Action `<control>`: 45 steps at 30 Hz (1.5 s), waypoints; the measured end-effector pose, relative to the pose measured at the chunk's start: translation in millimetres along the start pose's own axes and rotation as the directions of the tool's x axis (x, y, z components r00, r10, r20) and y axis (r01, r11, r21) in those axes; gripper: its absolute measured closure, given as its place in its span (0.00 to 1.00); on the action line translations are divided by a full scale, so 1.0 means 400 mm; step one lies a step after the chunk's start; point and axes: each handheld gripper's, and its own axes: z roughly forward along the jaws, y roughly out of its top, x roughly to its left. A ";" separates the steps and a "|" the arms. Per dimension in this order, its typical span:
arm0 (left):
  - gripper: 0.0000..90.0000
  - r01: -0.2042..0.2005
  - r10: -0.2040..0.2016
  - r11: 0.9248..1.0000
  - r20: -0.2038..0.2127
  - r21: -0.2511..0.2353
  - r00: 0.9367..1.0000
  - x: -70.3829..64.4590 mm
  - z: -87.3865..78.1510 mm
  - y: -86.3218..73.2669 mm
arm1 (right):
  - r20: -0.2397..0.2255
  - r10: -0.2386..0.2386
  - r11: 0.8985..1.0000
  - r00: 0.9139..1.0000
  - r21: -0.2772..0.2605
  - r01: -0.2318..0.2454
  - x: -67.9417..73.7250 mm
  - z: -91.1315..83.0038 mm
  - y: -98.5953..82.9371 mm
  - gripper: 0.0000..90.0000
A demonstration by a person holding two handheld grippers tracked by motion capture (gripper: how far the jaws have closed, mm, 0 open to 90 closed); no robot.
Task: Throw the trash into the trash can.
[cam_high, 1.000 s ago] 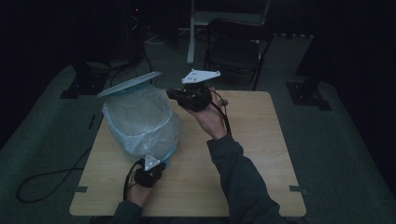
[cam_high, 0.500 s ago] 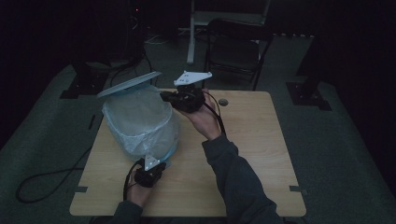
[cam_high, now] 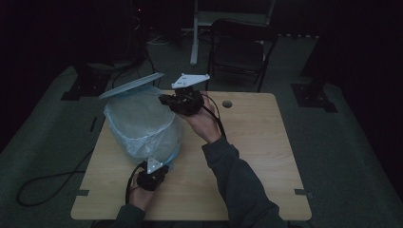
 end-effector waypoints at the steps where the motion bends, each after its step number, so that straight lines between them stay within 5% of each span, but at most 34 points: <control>1: 1.00 0.000 0.000 1.000 0.000 0.000 1.000 0.000 0.000 0.000 | -0.001 0.000 1.000 1.000 0.001 0.000 0.001 0.002 0.000 0.96; 31: 1.00 -0.001 0.001 1.000 0.000 0.000 1.000 0.000 0.000 0.000 | -0.027 -0.010 1.000 1.000 0.028 0.010 0.025 0.045 0.007 0.96; 35: 1.00 -0.001 0.001 1.000 0.000 0.000 1.000 0.000 0.000 0.000 | -0.055 0.003 1.000 0.998 0.013 -0.003 0.021 0.043 0.005 0.65; 45: 1.00 -0.006 0.006 1.000 0.001 0.005 1.000 0.001 -0.001 0.000 | -0.019 0.025 1.000 0.999 0.006 -0.025 0.006 0.010 -0.013 0.62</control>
